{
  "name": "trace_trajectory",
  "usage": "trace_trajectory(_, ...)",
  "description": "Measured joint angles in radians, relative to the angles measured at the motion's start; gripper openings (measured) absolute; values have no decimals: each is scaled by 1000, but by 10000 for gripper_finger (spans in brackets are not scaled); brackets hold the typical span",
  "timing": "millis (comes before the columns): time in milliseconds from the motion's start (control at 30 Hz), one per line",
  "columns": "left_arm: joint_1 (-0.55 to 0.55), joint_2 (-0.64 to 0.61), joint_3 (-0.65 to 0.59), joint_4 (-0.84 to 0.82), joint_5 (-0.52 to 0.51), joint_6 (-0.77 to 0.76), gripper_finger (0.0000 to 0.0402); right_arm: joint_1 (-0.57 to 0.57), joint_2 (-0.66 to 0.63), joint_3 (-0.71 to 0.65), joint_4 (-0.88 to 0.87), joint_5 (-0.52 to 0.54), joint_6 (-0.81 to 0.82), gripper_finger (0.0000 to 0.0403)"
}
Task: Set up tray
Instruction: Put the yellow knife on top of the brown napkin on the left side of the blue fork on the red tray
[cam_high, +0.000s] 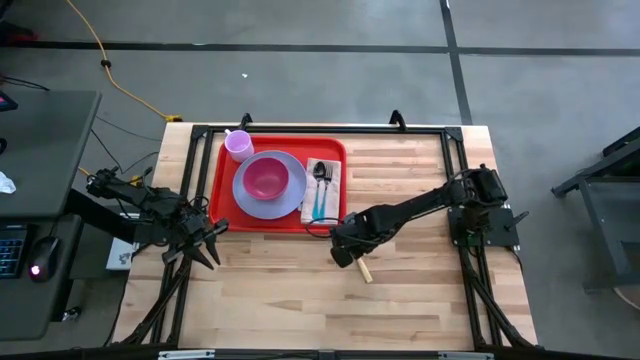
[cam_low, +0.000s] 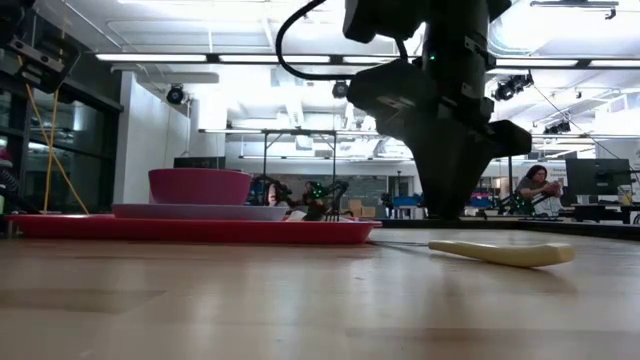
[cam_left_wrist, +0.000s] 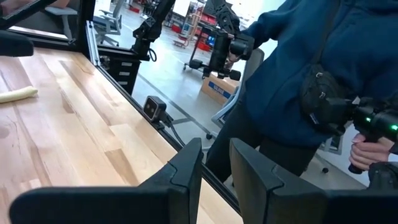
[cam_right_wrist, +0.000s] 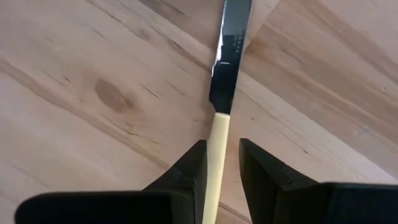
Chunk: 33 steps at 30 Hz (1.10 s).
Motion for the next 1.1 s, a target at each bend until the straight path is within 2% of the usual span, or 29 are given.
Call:
trace_trajectory(267,0,0,0,-1,-12,0,115,-1,0,0,0,-14,5,78)
trace_trajectory(733,0,0,0,-3,-15,0,115,-1,0,0,3,12,-37,166)
trace_trajectory(933,0,0,0,-3,-17,1,115,-1,4,1,3,37,-57,172)
trace_trajectory(1100,0,0,0,-2,-17,34,115,-1,35,1,5,9,-74,165)
